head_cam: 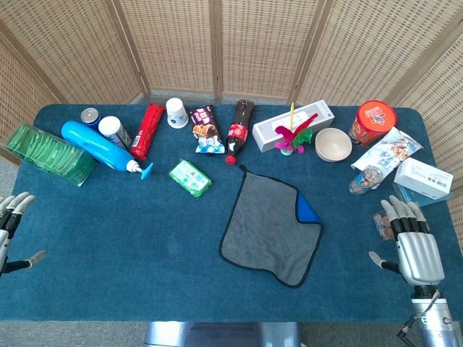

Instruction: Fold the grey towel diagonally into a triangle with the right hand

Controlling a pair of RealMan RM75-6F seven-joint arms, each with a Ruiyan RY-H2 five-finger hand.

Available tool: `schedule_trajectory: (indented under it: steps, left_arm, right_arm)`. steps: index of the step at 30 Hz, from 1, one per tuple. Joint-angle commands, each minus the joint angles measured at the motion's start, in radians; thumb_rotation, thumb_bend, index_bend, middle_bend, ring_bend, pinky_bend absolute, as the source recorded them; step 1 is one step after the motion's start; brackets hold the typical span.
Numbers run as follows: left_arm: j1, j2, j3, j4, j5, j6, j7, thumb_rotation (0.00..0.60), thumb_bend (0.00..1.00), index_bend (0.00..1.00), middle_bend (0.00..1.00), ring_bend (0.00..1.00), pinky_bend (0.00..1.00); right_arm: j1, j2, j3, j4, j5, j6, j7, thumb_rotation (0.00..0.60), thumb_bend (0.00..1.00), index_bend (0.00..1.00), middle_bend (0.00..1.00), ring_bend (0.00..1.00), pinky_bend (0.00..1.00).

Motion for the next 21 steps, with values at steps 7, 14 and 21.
schedule_trajectory:
  steps: [7, 14, 21]
  left_arm:
    - [-0.006, -0.013, 0.003, 0.014, 0.013, -0.003, -0.003, 0.6, 0.12, 0.0, 0.0, 0.0, 0.0]
    - [-0.02, -0.038, -0.001, 0.043, 0.027, -0.006, -0.014, 0.6, 0.11, 0.0, 0.0, 0.0, 0.0]
    - [-0.018, -0.03, 0.002, 0.031, 0.015, -0.011, -0.007, 0.6, 0.11, 0.0, 0.0, 0.0, 0.0]
  right_arm:
    - [-0.005, 0.013, 0.004, -0.006, 0.002, 0.008, 0.019, 0.6, 0.0, 0.05, 0.0, 0.0, 0.0]
    - [-0.009, 0.025, 0.011, -0.01, 0.01, 0.016, 0.044, 0.6, 0.0, 0.05, 0.0, 0.0, 0.0]
    - [-0.005, 0.025, 0.002, -0.01, -0.004, 0.003, 0.049, 0.6, 0.0, 0.06, 0.0, 0.0, 0.0]
